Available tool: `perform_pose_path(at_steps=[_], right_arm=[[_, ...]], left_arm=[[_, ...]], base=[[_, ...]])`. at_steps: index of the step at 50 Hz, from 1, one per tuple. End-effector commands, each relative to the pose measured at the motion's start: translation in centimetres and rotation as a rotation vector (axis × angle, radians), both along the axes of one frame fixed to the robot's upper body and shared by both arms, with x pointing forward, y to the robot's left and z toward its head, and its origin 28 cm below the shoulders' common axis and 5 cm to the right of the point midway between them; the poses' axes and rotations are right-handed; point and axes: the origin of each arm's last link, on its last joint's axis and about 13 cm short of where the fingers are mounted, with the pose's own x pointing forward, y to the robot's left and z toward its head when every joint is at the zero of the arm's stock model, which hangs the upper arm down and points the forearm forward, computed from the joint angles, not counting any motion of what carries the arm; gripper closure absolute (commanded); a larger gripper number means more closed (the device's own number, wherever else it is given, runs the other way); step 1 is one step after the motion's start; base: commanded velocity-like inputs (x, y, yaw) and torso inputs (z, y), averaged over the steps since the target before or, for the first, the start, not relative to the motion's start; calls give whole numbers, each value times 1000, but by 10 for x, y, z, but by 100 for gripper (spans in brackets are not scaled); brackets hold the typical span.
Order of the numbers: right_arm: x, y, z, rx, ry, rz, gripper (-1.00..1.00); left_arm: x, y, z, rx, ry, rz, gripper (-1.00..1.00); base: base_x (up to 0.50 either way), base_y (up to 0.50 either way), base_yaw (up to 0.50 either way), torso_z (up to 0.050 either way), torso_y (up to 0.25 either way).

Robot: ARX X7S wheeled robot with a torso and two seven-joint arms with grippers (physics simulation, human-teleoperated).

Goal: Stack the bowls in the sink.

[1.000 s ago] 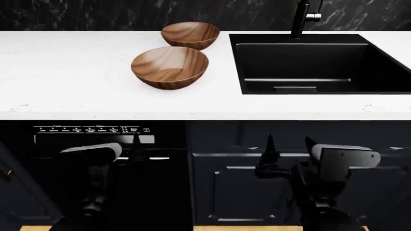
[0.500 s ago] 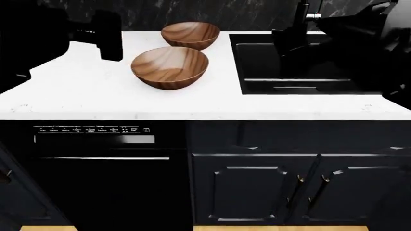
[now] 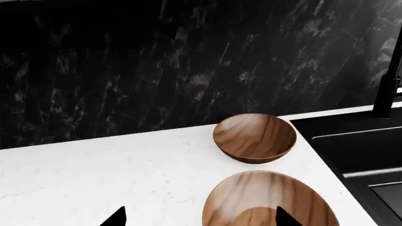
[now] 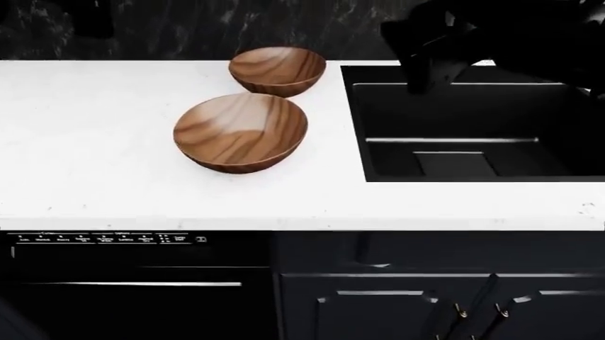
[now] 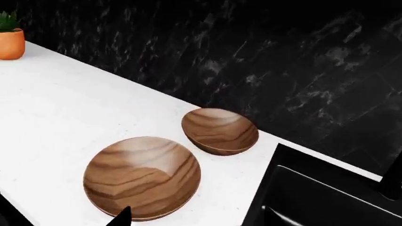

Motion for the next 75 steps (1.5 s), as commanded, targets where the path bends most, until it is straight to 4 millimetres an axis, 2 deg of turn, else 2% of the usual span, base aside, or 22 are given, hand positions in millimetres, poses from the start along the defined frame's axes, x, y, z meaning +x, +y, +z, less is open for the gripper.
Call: perform_pose_path(at_steps=[1, 19, 30, 38, 47, 53, 56, 65, 71, 75], right_arm=[[-3, 10, 2, -25, 28, 59, -100], [-2, 23, 6, -52, 43, 117, -100], [4, 31, 6, -43, 54, 138, -100], [6, 31, 7, -44, 37, 116, -100], [7, 31, 5, -58, 34, 110, -100], [17, 30, 5, -70, 51, -11, -100], [15, 29, 8, -16, 55, 6, -100], [11, 32, 10, -25, 66, 11, -100], [17, 37, 7, -77, 138, -98, -100], [31, 38, 5, -64, 198, -151, -100]], left_arm=[[-9, 4, -1, -14, 32, -22, -100], [-24, 5, -4, -24, 69, -51, -100], [-43, 13, -13, -41, 119, -66, -100], [-38, 18, -16, -41, 118, -52, -100], [-37, 15, -17, -41, 128, -58, -100], [-31, 4, -14, -41, 134, -87, -100], [-34, 0, -11, -52, 134, -101, -100], [-37, 0, -8, -51, 150, -105, -100], [-36, 1, -13, -85, 204, -116, -100], [-39, 0, -14, -92, 232, -147, -100]], base=[[500, 0, 0, 0, 0], [500, 0, 0, 0, 1], [500, 0, 0, 0, 1], [250, 4, 0, 0, 3], [184, 500, 0, 0, 0], [96, 192, 0, 0, 0], [167, 0, 0, 0, 0], [444, 0, 0, 0, 0], [0, 0, 0, 0, 2], [0, 0, 0, 0, 0]])
